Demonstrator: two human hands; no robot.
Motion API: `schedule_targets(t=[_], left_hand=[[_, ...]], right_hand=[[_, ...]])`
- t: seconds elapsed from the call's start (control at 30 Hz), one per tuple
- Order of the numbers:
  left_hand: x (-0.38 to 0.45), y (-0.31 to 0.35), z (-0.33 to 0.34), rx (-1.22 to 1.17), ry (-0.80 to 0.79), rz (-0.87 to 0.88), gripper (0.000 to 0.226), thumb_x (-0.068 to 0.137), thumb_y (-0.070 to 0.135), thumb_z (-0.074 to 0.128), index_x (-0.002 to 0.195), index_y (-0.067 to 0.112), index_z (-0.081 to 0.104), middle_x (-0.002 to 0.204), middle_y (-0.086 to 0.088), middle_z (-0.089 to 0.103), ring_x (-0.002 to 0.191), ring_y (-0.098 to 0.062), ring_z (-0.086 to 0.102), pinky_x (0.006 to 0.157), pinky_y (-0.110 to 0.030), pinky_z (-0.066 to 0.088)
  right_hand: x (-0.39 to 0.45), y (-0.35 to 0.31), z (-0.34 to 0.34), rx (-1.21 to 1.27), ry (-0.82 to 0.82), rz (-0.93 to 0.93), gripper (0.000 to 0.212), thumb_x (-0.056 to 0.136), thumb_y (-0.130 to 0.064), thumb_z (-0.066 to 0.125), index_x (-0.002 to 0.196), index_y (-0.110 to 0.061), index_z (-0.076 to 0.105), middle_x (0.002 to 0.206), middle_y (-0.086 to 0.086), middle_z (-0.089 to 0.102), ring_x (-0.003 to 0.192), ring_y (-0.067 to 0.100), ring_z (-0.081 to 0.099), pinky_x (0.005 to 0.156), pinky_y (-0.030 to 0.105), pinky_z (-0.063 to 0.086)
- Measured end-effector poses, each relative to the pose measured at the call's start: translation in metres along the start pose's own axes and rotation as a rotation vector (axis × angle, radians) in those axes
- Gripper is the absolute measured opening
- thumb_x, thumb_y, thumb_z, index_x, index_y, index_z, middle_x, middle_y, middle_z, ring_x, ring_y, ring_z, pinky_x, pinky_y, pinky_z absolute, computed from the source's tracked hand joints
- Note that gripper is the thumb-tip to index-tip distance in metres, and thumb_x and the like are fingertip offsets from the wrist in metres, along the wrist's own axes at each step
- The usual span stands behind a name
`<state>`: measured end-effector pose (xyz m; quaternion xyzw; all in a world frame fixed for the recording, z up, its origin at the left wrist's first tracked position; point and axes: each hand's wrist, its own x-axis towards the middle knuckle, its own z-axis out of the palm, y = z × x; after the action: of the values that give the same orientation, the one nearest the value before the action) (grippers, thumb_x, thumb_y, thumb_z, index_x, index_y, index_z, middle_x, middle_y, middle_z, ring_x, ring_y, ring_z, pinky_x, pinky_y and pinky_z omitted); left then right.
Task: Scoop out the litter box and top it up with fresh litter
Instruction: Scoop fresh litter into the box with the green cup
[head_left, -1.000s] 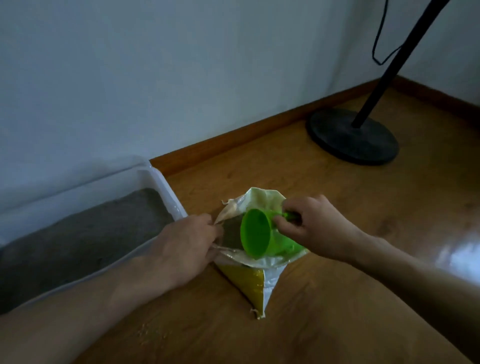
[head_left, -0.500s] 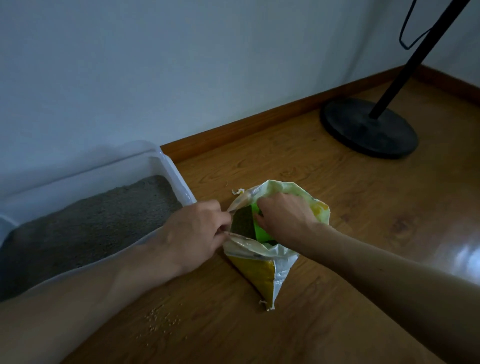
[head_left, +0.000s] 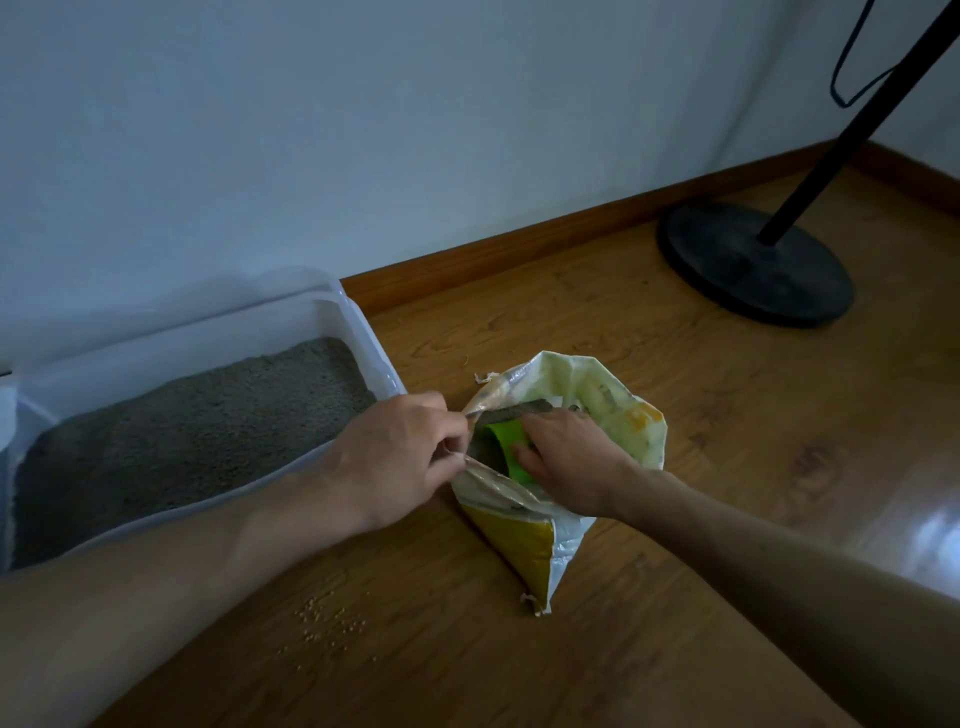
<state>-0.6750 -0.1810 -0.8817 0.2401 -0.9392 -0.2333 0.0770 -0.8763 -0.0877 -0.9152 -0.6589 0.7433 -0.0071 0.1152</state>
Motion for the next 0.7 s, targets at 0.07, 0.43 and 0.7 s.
schedule_targets(t=[0.07, 0.43, 0.7], left_hand=[[0.0, 0.0, -0.001, -0.011, 0.003, -0.003, 0.009, 0.092, 0.035, 0.064, 0.085, 0.028, 0.064, 0.09, 0.013, 0.054, 0.083, -0.004, 0.053, 0.077, -0.034, 0.052], [-0.005, -0.005, -0.001, 0.001, 0.035, 0.005, 0.006, 0.093, 0.035, 0.064, 0.087, 0.032, 0.065, 0.088, 0.014, 0.053, 0.081, -0.006, 0.054, 0.077, -0.037, 0.053], [-0.004, -0.004, -0.001, 0.037, 0.023, 0.0, 0.008, 0.093, 0.035, 0.063, 0.087, 0.031, 0.065, 0.089, 0.014, 0.053, 0.08, -0.004, 0.052, 0.073, -0.031, 0.051]], right_hand=[[-0.007, 0.003, 0.001, 0.114, 0.018, -0.003, 0.028, 0.101, -0.034, 0.041, 0.081, -0.017, 0.051, 0.081, 0.0, 0.057, 0.074, 0.018, 0.053, 0.075, 0.037, 0.047], [-0.036, 0.011, -0.004, 0.607, 0.266, 0.253, 0.036, 0.101, -0.026, 0.046, 0.066, -0.02, 0.05, 0.06, -0.006, 0.048, 0.051, 0.003, 0.042, 0.049, 0.017, 0.037], [-0.064, 0.027, -0.015, 0.84, 0.405, 0.316, 0.037, 0.1, -0.02, 0.043, 0.072, 0.001, 0.055, 0.069, 0.02, 0.055, 0.06, 0.017, 0.047, 0.057, 0.037, 0.041]])
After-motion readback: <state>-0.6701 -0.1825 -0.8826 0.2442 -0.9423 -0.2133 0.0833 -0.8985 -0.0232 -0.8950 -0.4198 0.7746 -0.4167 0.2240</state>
